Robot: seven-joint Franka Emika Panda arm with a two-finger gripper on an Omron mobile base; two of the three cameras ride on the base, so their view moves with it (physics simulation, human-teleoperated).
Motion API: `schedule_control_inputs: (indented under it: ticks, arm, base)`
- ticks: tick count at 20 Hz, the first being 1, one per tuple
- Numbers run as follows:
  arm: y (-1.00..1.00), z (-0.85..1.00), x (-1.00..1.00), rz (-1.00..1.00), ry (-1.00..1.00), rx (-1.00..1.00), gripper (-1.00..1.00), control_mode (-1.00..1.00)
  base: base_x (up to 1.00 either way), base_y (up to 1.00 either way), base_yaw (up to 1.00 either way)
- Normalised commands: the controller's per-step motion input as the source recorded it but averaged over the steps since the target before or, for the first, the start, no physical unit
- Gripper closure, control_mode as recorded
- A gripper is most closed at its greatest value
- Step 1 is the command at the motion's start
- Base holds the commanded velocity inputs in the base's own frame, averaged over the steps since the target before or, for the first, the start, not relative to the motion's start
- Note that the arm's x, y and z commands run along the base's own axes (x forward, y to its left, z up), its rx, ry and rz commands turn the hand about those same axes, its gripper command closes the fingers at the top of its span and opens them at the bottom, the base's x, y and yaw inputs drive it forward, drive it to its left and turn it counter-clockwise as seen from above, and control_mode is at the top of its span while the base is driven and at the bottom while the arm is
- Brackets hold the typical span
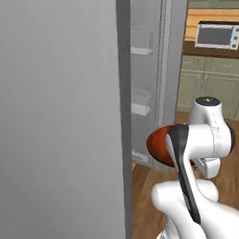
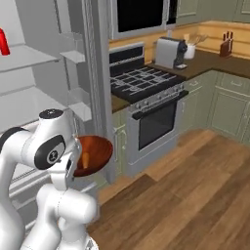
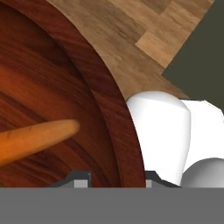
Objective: Pick the chicken drumstick and carrot from their plates and place them in the bowl. Then put the bowl in the fridge.
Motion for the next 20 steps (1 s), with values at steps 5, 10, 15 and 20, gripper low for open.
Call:
schedule_control_inputs:
  ticks: [5,10,15,20]
  arm:
    - [0.0,0.0,0.0,0.0,0.0,0.0,1.0,1.0]
    - [0.0,0.0,0.0,0.0,0.0,0.0,1.0,1.0]
    - [0.0,0.0,0.0,0.0,0.0,0.0,1.0,1.0]
    - [0.0,0.0,0.0,0.0,0.0,0.0,1.0,1.0]
  base:
    - [0.1,0.08,0.54]
    - [0.0,0.18,0.62]
    - [0.31,-0.21,0.52]
    - [0.31,-0.14,0.49]
